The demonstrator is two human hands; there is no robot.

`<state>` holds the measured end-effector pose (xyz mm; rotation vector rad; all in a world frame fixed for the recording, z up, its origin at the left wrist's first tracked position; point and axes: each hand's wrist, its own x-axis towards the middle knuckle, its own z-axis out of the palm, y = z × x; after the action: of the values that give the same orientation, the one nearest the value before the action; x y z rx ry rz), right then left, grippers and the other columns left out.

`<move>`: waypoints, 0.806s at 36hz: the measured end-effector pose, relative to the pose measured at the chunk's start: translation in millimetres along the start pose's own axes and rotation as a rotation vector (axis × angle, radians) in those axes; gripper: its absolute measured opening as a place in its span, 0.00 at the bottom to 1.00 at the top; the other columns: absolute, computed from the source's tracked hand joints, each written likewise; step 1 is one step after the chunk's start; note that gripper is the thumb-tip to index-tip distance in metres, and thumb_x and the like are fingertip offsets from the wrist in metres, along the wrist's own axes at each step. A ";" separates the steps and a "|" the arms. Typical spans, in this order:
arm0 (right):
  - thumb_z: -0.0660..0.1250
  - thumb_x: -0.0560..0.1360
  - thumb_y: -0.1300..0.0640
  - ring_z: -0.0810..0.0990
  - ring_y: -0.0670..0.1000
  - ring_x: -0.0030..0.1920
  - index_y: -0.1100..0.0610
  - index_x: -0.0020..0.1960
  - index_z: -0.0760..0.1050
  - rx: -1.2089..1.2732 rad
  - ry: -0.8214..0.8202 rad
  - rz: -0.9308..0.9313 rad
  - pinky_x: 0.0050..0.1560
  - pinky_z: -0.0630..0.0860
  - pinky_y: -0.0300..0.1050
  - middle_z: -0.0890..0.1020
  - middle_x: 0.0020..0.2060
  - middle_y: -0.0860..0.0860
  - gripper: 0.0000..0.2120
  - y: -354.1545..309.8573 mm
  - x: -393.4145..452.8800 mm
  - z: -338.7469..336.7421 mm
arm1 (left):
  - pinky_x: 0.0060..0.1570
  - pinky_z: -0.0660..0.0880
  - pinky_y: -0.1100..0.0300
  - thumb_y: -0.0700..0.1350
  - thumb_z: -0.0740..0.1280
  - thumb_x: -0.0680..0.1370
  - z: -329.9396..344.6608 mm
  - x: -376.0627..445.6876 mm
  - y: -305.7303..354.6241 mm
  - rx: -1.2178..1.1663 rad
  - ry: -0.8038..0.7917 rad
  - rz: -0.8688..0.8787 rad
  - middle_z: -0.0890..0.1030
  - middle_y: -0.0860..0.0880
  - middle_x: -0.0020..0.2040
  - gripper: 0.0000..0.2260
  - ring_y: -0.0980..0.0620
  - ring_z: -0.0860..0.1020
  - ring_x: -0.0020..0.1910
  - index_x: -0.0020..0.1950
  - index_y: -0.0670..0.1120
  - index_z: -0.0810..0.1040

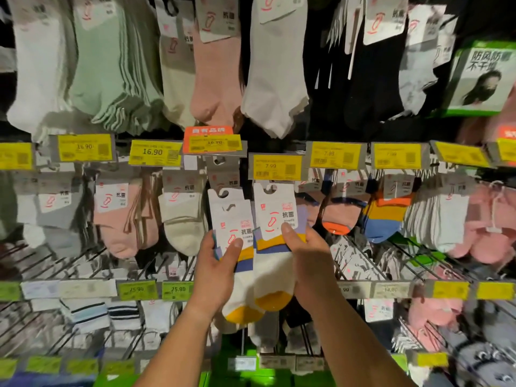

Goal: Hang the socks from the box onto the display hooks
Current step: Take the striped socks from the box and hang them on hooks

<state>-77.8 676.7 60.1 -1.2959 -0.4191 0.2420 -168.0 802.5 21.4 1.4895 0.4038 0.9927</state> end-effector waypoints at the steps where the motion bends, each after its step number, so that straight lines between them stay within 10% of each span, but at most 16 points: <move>1: 0.69 0.78 0.54 0.85 0.48 0.47 0.51 0.47 0.81 0.007 0.005 -0.004 0.53 0.80 0.49 0.86 0.43 0.46 0.02 -2.0 1.8 2.3 | 0.48 0.77 0.70 0.41 0.67 0.81 -1.8 1.4 -0.9 -0.003 0.006 -0.007 0.84 0.61 0.54 0.12 0.62 0.82 0.55 0.63 0.52 0.76; 9: 0.70 0.77 0.51 0.82 0.50 0.43 0.54 0.47 0.79 -0.100 0.049 -0.009 0.47 0.79 0.44 0.84 0.47 0.55 0.06 3.7 22.0 3.0 | 0.52 0.76 0.67 0.42 0.68 0.81 -14.6 6.9 -3.9 0.008 0.027 -0.001 0.84 0.59 0.56 0.12 0.60 0.81 0.57 0.61 0.55 0.76; 15: 0.68 0.79 0.47 0.67 0.60 0.72 0.59 0.78 0.61 -0.155 0.101 0.193 0.66 0.67 0.54 0.67 0.75 0.55 0.33 1.9 62.4 21.0 | 0.58 0.76 0.61 0.42 0.67 0.81 -20.9 8.0 -5.5 -0.006 0.029 -0.002 0.84 0.56 0.59 0.14 0.58 0.81 0.59 0.67 0.49 0.75; 22: 0.66 0.78 0.56 0.81 0.61 0.57 0.64 0.60 0.77 -0.213 0.156 0.268 0.44 0.74 0.44 0.81 0.57 0.62 0.15 8.1 105.9 41.9 | 0.57 0.75 0.61 0.43 0.68 0.81 -22.6 9.0 -4.6 0.000 0.011 -0.008 0.83 0.56 0.60 0.14 0.57 0.81 0.60 0.67 0.50 0.75; 29: 0.67 0.77 0.56 0.73 0.56 0.42 0.64 0.60 0.76 -0.249 0.181 0.240 0.40 0.66 0.48 0.78 0.44 0.58 0.16 21.0 119.3 44.0 | 0.58 0.75 0.60 0.42 0.68 0.80 -20.8 10.6 -3.9 -0.006 0.001 -0.008 0.83 0.56 0.60 0.15 0.57 0.81 0.60 0.67 0.51 0.75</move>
<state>11.9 768.9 68.8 -1.6003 -0.1408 0.2766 -176.8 824.4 19.2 1.4815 0.4070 0.9869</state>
